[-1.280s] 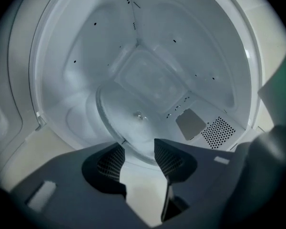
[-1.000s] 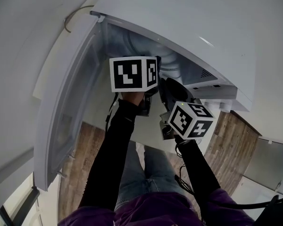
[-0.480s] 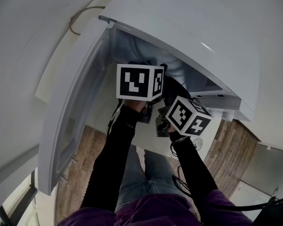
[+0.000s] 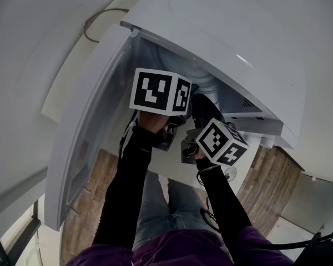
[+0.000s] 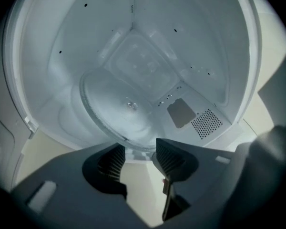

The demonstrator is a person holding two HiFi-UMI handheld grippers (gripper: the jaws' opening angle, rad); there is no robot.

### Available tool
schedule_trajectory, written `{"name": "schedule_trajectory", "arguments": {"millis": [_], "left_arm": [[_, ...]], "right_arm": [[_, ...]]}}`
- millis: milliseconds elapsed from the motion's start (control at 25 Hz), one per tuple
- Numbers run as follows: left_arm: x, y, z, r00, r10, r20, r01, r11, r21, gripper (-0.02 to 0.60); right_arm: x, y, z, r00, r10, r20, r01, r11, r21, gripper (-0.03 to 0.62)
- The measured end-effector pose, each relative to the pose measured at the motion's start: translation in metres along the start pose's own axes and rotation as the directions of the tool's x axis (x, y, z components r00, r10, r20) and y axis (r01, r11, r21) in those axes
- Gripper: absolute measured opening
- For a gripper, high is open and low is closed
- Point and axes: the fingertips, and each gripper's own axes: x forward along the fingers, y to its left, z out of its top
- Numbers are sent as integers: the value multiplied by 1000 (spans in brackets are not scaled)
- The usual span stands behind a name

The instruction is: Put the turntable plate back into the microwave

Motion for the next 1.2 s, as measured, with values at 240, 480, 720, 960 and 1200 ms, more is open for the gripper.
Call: {"name": "schedule_trajectory", "arguments": {"millis": [240,480,720,960,1200], "left_arm": [[7,-12,-18,999,-13,-46,22,982,189,143],[12,-8,-29,997,6,-76,11,973,230,40],[18,-13,-35,991,-40,-125,60,985,160,9],[11,-44,-32,965,-202,-168,221,969,106,8],[-3,-26,-34,997,-80,3,78,978,193,8]], "right_arm": [[-2,-19,10,997,-67,22,68,998,-17,20],[-6,-28,6,995,-98,25,98,995,-3,21],[-9,-31,10,991,-127,41,129,991,-46,21],[-6,-26,12,994,-105,39,108,991,-79,21],[-7,-23,15,993,-105,50,109,990,-93,21]]}}
